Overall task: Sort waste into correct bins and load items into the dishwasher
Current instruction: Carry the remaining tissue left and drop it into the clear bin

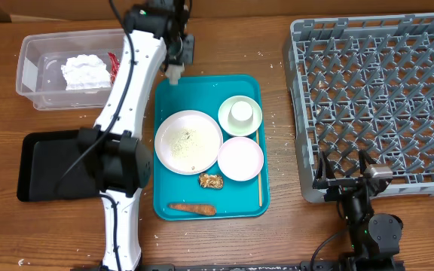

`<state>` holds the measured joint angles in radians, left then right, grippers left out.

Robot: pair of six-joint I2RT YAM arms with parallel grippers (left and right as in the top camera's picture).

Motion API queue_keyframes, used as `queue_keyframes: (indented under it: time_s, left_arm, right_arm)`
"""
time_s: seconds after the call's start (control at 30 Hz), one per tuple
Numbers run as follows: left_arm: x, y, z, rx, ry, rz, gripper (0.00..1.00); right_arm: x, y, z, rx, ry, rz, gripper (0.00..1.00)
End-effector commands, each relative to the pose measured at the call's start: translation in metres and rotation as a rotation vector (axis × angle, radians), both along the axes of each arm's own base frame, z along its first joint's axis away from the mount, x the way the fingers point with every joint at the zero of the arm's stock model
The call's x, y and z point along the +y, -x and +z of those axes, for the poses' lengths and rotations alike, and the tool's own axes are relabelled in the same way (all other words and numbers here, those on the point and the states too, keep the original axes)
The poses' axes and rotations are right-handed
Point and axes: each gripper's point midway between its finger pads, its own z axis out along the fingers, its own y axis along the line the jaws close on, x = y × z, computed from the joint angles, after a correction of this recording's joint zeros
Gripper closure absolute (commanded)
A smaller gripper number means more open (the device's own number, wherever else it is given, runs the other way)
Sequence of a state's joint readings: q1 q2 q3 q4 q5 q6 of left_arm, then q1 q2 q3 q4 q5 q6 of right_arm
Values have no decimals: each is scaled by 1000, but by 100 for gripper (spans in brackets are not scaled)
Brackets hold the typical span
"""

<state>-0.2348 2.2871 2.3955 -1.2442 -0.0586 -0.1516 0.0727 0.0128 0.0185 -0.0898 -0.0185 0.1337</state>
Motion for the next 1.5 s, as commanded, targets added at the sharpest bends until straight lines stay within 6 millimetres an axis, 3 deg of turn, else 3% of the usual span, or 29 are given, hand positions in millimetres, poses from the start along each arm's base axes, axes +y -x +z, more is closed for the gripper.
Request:
queue_keyframes:
  time_s: [0.0,0.1,0.47,0.5,0.53,0.57,0.6,0.67,0.9,1.1,1.47]
  left_arm:
    - [31,-9,67,-167,-25,85,96]
    - [62,-17,81,-219,-61,155,96]
    - [193,-29,91,-291,-72,437,96]
    - [206,-27,90,-290,-67,472,89]
    - [216,-26,89,-287,-62,493,71]
    - [223,-24,86,-278,-53,503,40]
    - [228,-22,82,-264,-37,508,0]
    - [231,-16,74,-225,12,503,0]
    - [204,5,53,-78,188,433,0]
    - [137,20,47,31,311,212,0]
    - [0,56,38,155,255,-143,0]
  right_arm:
    - [0,0,-2,-5,4,-1,0]
    - [0,0,-2,-5,4,-1,0]
    - [0,0,-2,-5,4,-1,0]
    - [0,0,-2,-5,4,-1,0]
    - [0,0,-2,-5,4,-1,0]
    - [0,0,-1,-6,4,-1,0]
    - [0,0,-2,-5,4,-1,0]
    - [0,0,-1,-6,4,-1,0]
    - [0,0,-2,-5,4,-1,0]
    - [0,0,-2,-5,4,-1,0]
    - [0,0,-1,-6,4,-1,0]
